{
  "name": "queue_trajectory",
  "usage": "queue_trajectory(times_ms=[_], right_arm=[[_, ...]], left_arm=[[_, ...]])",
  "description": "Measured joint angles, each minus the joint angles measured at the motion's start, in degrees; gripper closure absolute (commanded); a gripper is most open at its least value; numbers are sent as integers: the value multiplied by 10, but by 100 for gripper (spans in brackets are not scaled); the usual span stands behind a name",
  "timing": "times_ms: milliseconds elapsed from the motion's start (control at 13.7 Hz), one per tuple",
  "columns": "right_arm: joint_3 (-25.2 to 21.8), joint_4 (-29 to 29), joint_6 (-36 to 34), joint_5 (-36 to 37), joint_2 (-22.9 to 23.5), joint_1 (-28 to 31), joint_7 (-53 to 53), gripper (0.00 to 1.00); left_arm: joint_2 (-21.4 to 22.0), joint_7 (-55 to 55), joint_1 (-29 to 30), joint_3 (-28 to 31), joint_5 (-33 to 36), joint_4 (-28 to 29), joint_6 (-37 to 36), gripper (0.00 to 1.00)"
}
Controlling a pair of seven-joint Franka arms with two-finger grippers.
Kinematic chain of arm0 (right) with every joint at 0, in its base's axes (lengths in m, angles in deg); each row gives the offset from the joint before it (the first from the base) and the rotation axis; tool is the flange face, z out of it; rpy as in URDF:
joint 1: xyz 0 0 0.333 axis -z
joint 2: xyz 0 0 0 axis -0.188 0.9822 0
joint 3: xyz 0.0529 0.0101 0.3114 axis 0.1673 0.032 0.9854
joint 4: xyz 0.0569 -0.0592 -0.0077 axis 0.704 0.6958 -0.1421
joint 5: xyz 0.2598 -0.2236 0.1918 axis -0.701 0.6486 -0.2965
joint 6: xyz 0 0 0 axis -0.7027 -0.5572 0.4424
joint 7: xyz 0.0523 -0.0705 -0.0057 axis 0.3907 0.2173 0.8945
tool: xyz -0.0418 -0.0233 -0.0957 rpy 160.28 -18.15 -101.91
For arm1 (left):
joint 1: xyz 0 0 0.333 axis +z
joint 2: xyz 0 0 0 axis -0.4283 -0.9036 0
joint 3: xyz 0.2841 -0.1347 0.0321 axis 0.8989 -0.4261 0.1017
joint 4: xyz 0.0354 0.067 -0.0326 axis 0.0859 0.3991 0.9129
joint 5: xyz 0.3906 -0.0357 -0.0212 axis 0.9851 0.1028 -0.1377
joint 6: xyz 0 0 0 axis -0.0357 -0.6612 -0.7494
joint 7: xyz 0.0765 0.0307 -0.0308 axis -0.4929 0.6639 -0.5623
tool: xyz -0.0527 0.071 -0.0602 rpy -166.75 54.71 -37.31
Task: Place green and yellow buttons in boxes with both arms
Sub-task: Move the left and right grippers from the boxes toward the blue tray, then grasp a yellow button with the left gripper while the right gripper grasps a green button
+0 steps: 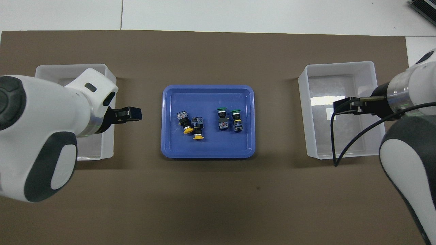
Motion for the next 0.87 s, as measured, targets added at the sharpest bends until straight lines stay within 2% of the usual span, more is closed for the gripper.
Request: queue_trajectory(times_ms=[146,291,510,874], right_arm=[[2,23,41,-1,1,-5,-2,0],[2,43,80,-4,5,-20,-20,0],[3,59,133,-6,27,-57,-63,0],[4,65,230,-6,98,-116,-135,0]], left_arm=[[-21,-61,-23,0,0,24,63,0],[-60,-113,-39,0,0,33,139,0],[-102,-147,-44,1,0,52,229,0],[-144,-205,-65,1,0,64,260,0]])
